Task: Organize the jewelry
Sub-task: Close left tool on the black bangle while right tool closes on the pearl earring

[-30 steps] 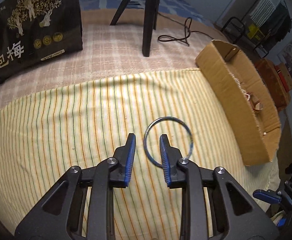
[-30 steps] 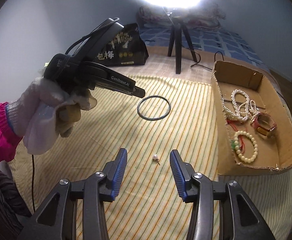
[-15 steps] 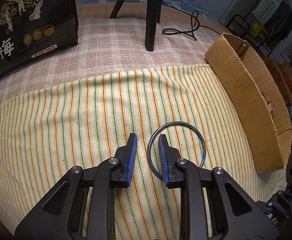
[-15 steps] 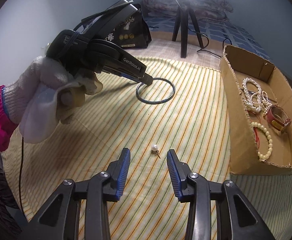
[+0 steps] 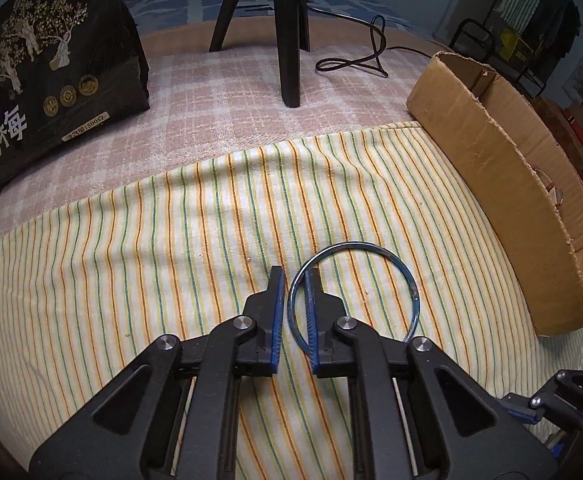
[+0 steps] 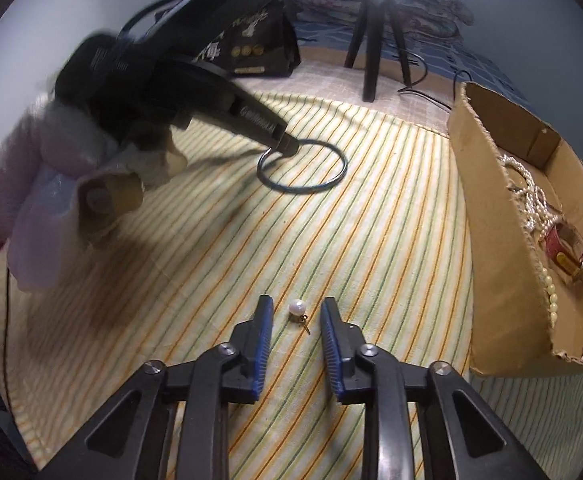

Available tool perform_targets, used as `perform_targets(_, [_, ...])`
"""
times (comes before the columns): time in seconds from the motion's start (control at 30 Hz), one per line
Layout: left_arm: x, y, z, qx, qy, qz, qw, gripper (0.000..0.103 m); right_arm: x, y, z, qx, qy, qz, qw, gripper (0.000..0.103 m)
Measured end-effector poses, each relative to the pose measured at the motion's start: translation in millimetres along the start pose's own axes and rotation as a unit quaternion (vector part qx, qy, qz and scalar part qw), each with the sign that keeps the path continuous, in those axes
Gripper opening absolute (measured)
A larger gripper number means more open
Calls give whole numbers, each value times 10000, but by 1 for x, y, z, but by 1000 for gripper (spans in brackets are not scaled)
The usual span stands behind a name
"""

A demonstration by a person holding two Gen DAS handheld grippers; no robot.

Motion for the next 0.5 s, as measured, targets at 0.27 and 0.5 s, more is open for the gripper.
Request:
perform_targets(0.27, [1,0,2,53,-8,61,10000,2,-5,1,5,18,24,70,10000,6])
perform_targets(0.5, [-4,-1,11,59,-51,166,9998,2,-7,2,17,146,108,1,9998,6])
Point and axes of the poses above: each gripper's, at about its wrist camera, not at the fingertips, and z roughly against the way its jaws point, x to its right, y to its top, the point moved 7 cm from there along -z, roughly the way its jaws point, and after that the axes turned 2 degrees about x, right-handed, at the moved point
